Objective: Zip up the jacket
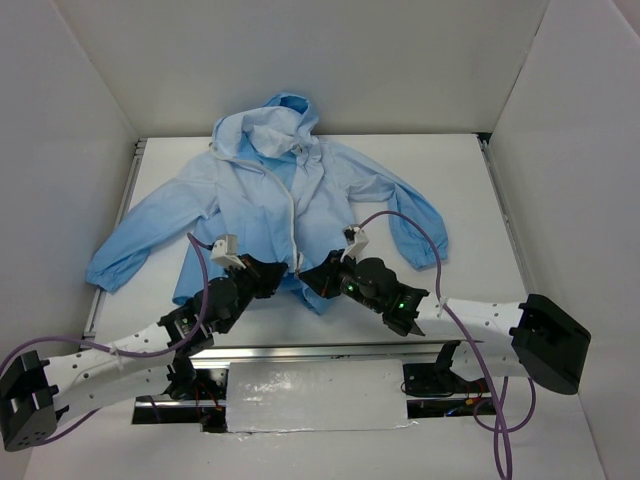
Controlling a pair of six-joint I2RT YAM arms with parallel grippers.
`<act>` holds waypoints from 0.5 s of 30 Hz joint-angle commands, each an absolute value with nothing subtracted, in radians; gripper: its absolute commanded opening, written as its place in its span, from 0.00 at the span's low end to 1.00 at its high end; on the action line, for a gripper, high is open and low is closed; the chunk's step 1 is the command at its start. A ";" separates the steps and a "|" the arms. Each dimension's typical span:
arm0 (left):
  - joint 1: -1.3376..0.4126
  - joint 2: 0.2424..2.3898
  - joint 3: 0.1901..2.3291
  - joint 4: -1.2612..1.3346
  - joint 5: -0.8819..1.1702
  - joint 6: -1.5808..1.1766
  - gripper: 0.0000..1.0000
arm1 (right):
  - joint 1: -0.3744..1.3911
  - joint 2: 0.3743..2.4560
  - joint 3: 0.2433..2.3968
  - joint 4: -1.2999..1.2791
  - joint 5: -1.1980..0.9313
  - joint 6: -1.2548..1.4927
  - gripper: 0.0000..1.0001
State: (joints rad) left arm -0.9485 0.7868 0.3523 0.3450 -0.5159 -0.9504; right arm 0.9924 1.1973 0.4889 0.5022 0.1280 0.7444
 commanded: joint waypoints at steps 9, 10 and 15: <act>-0.948 0.781 0.380 0.353 -0.367 -0.859 0.00 | 0.973 1.158 0.520 0.522 0.100 0.690 0.00; -0.948 0.781 0.379 0.354 -0.368 -0.862 0.00 | 0.971 1.157 0.523 0.520 0.094 0.693 0.00; -0.948 0.779 0.374 0.305 -0.429 -0.876 0.00 | 0.973 1.137 0.522 0.509 0.086 0.724 0.00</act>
State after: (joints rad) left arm -0.9436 0.7841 0.3523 0.3058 -0.4347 -0.8860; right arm 0.9768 1.1801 0.4889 0.4740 0.0944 0.7139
